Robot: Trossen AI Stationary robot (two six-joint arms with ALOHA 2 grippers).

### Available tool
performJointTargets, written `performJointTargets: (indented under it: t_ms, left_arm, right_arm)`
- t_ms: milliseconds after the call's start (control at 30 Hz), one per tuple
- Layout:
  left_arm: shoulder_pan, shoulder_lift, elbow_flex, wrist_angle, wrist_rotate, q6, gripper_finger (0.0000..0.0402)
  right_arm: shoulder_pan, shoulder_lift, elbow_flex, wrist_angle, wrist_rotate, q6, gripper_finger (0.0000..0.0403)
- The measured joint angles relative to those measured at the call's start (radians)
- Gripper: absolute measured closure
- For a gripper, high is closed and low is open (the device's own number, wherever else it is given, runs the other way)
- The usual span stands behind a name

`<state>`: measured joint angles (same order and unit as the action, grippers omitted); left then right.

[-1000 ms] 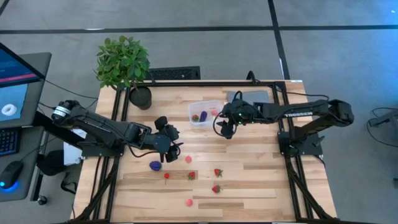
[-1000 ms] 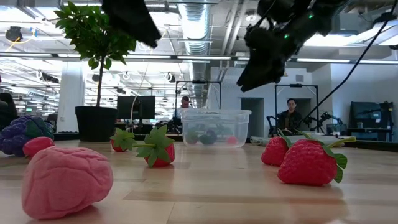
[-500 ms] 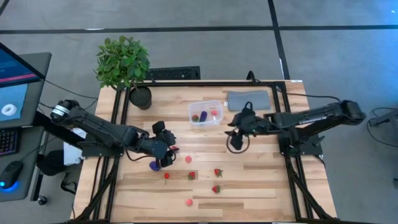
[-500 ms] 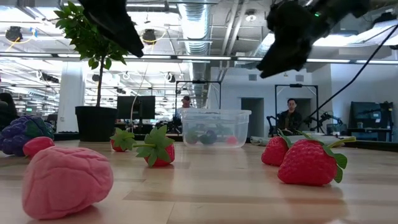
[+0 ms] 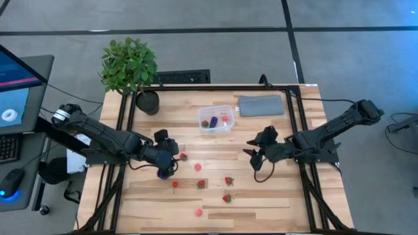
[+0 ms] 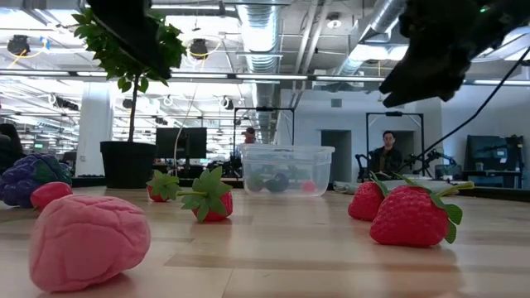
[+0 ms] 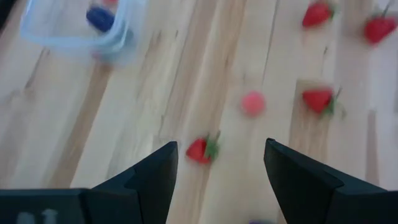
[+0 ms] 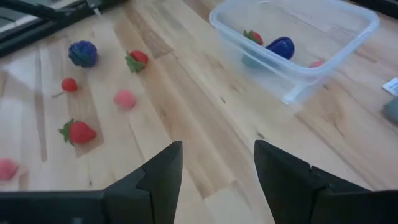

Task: Pick and placing Produce into tupperware
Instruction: Put the grape into the container

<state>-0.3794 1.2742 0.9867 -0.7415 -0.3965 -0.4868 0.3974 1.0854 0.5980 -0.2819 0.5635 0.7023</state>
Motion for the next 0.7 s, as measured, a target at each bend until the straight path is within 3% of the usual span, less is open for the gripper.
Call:
performJointTargets:
  t_ms: [333,700]
  left_arm:
    - [-0.111,-0.069,-0.015,-0.141,0.022,-0.074,0.0172]
    - [-0.285,-0.138,-0.176,-0.117,0.015,-0.314,0.0172]
  right_arm:
    - [0.114,0.017,0.0,-0.037,0.095,0.137,0.0182]
    - [0.153,0.016,0.0,-0.037,0.121,0.188,0.0182]
